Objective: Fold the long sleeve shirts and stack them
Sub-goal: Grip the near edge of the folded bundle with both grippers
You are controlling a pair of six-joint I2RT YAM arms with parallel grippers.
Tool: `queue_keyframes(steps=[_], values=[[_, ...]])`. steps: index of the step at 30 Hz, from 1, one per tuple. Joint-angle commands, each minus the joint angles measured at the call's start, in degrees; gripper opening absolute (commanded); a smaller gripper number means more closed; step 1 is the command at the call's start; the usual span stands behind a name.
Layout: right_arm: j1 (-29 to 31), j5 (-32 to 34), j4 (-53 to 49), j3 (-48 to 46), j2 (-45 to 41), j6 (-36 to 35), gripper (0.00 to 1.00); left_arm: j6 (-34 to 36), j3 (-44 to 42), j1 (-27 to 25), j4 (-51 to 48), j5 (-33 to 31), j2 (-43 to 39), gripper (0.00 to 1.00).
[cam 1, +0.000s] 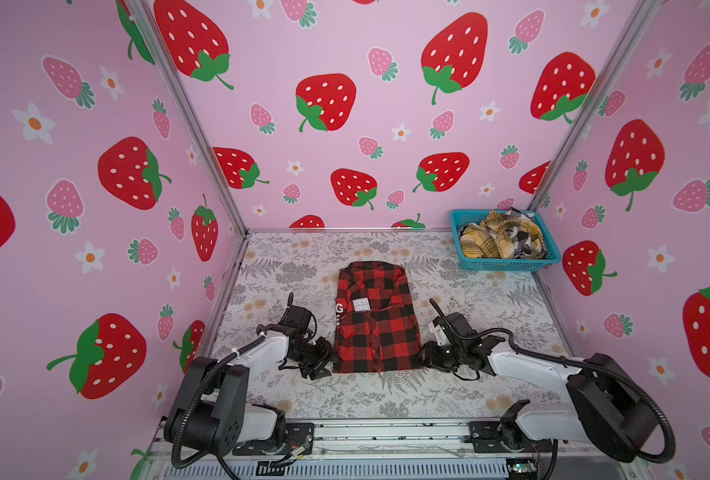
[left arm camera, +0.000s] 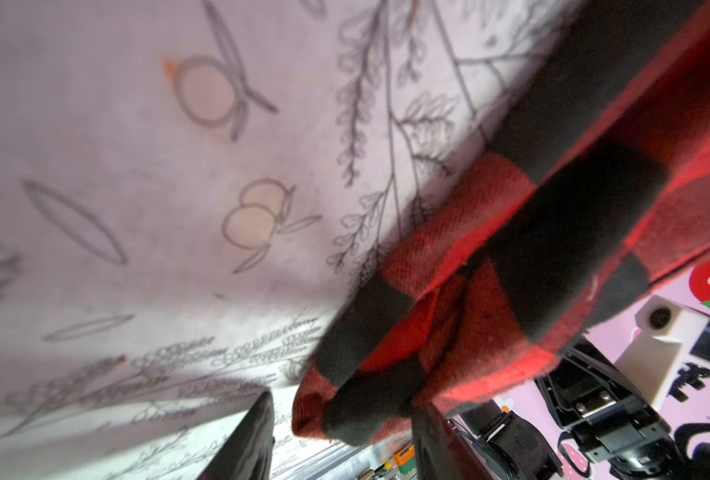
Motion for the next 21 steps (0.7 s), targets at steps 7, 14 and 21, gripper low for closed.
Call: queue_keyframes(steps=[7,14,21], values=[[0.1,0.8,-1.7,-1.5,2.0,0.9,0.42,1.2,0.5,0.3,0.5,-1.5,4.3,0.52],[0.3,0.8,-1.6,-1.1,2.4,0.6,0.37,1.0,0.2,0.3,0.9,-1.2,4.0,0.44],[0.4,0.8,-1.3,-0.6,2.9,0.6,0.29,1.0,0.1,0.2,0.9,-1.1,3.5,0.34]])
